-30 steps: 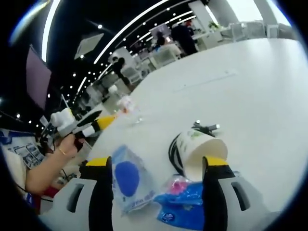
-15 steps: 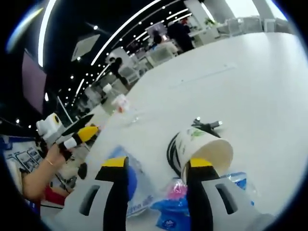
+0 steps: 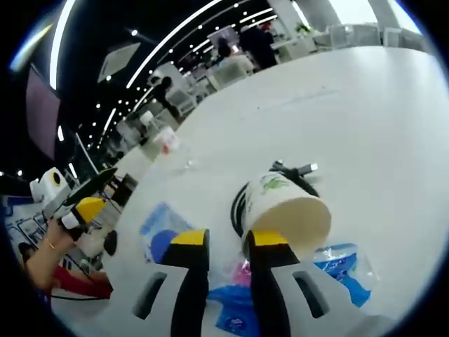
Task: Arrange the tabletop items into an orderly group along one side of the table until the central work area is clear of visible clutter.
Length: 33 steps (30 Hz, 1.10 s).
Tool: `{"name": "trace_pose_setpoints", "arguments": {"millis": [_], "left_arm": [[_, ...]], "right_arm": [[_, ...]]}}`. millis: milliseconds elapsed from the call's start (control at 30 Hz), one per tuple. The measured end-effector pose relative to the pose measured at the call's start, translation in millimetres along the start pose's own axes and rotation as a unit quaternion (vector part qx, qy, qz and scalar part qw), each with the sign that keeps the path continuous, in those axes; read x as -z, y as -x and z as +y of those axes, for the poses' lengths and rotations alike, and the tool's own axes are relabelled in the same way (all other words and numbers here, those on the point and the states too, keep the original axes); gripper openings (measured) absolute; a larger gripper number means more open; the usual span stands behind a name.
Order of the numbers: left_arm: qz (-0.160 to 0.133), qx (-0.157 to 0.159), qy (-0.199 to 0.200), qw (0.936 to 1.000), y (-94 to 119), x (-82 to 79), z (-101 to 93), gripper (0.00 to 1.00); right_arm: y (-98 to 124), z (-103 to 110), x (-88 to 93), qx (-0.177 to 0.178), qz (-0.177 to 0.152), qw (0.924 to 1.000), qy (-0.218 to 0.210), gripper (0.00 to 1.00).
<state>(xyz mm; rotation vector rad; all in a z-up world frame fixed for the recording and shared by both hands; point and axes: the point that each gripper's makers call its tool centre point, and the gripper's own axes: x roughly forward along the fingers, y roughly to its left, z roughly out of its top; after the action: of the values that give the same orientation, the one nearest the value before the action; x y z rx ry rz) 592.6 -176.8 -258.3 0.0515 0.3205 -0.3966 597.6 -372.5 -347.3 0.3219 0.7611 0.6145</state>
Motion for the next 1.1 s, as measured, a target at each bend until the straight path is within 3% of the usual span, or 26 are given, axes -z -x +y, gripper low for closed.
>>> {"name": "trace_pose_setpoints", "arguments": {"millis": [100, 300, 567, 767, 967, 1100], "left_arm": [[-0.004, 0.003, 0.001, 1.0000, 1.6, -1.2, -5.5, 0.97], [-0.005, 0.016, 0.003, 0.9999, 2.3, 0.5, -15.5, 0.95], [-0.005, 0.053, -0.018, 0.9984, 4.6, 1.4, -32.3, 0.90], [-0.006, 0.069, -0.025, 0.9973, 7.3, 1.4, -39.2, 0.94], [-0.011, 0.072, -0.023, 0.9970, 10.7, -1.2, -38.5, 0.92], [-0.008, 0.079, -0.039, 0.9961, 11.7, -1.3, -41.0, 0.91]], "right_arm": [[2.3, -1.1, -4.7, -0.012, -0.006, 0.9999, -0.003, 0.15], [4.7, -12.1, -4.0, -0.002, -0.004, 0.9999, -0.016, 0.04], [4.8, -14.1, -4.0, 0.003, -0.003, 0.9999, -0.010, 0.03], [10.2, -9.9, -12.3, -0.009, -0.014, 0.9994, -0.031, 0.01], [13.3, -0.4, -16.1, -0.012, -0.008, 0.9999, 0.007, 0.01], [16.0, 16.5, -12.1, -0.030, 0.021, 0.9967, 0.073, 0.01]]}}
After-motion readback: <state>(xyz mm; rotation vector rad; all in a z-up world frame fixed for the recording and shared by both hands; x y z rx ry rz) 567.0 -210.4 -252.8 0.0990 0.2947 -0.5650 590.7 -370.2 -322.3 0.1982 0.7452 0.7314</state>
